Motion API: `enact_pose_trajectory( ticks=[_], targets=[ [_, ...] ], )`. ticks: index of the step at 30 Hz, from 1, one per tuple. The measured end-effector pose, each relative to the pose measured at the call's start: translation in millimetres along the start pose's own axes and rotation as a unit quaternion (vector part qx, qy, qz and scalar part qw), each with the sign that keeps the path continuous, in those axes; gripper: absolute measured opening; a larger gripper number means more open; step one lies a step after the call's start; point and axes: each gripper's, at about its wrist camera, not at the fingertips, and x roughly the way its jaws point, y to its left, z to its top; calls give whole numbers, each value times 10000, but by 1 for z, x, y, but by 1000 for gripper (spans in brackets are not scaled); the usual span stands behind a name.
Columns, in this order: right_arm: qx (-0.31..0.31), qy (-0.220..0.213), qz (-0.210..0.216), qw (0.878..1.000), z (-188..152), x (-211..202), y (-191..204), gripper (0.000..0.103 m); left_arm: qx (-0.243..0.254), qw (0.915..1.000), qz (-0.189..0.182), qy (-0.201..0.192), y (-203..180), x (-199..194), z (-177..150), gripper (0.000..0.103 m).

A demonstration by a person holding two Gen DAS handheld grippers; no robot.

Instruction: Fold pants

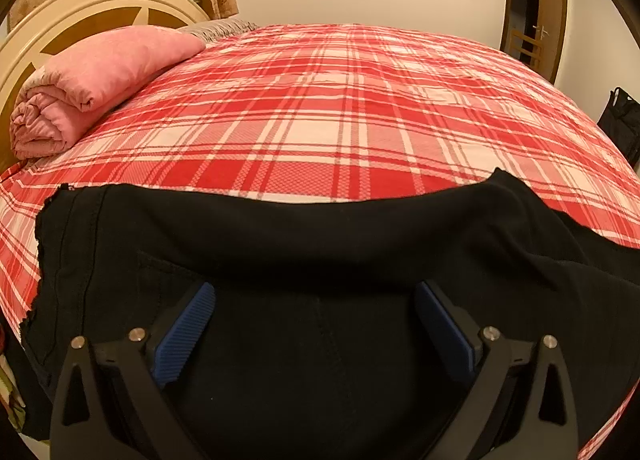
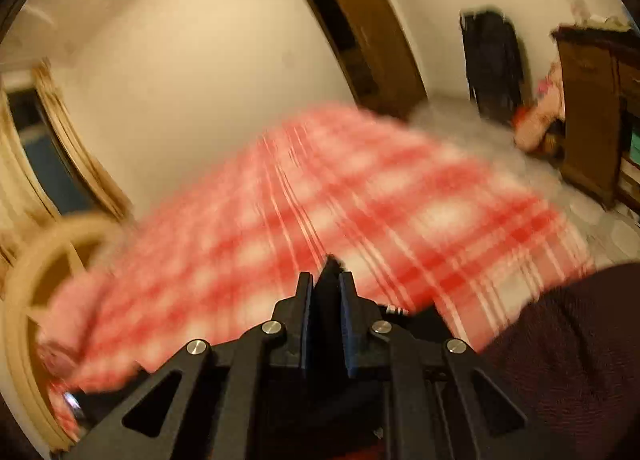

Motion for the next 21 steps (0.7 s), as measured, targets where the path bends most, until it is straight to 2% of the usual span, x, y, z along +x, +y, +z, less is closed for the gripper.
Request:
enact_pose_trajectory(
  ticks=[1,2,4,6,8,11,15,18,21],
  targets=[
    [93,-121,-152,9998,3,-6,-7,10,-7,10000,-8,-6,0,0,0,103],
    [156,-116,-500,9986,4,-8,-17,6,-12,10000,-10,-17,0,0,0,103],
    [368,193,-1279,9909,-3,-3,-45,5,-10,10000,-3,-38,0,0,-1,103],
    [377,402,-1827,9816,-20,-2,-66,5,-6,10000,-11,-37,0,0,-1,103],
    [167,479,-2141,9755,-33,-2,-72,6,-4,10000,-17,-27,0,0,-1,103],
    [-25,502,-1911,9803,-50,-2,-64,6,38,10000,-10,3,-1,1,0,103],
    [-338,471,-1940,9793,-52,9,-52,6,40,10000,14,-3,-2,0,0,103],
    [-176,529,-1820,9817,-53,11,-58,6,13,10000,48,-35,-3,-1,-1,103],
    [-8,818,-1605,9836,-60,17,-65,6,10,10000,37,-11,-2,0,0,103]
  ],
)
